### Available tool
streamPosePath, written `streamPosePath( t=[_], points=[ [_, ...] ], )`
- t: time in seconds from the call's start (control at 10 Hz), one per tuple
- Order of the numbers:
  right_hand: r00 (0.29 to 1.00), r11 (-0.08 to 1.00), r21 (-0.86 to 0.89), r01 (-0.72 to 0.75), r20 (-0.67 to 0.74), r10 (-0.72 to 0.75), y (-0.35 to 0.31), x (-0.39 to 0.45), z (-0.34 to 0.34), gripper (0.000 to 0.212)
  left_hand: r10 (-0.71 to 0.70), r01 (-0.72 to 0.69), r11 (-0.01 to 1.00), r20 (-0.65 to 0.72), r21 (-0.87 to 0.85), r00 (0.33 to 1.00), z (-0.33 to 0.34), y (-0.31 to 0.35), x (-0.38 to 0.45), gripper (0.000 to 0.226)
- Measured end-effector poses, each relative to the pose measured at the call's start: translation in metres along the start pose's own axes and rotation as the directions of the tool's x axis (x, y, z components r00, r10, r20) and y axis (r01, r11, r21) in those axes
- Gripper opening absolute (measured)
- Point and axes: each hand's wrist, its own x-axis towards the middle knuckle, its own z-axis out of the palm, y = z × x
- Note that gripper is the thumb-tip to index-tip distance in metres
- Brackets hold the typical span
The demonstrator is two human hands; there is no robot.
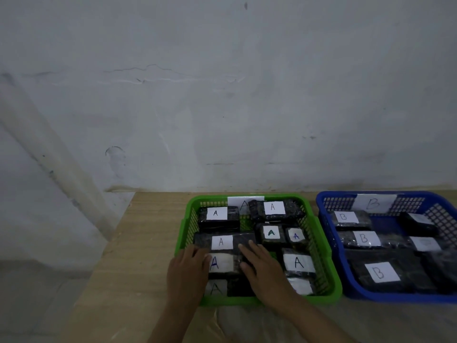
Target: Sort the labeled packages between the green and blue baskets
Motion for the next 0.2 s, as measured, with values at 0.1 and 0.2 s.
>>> streamPosePath(
  t=[0.1, 0.2],
  points=[
    [0.996, 0.999, 0.018, -0.029, -0.079, 0.031, 0.012, -0.012, -0.011, 0.046, 0.004, -0.004, 1.0, -0.031, -0.001, 1.0, -0.003, 0.009, -0.003, 0.02],
    [0.988, 0.999, -0.004, -0.051, -0.146, 0.05, 0.031, -0.025, -0.022, 0.045, 0.049, -0.051, 0.998, -0.064, -0.025, 0.997, 0.001, 0.026, -0.007, 0.024]
  ],
)
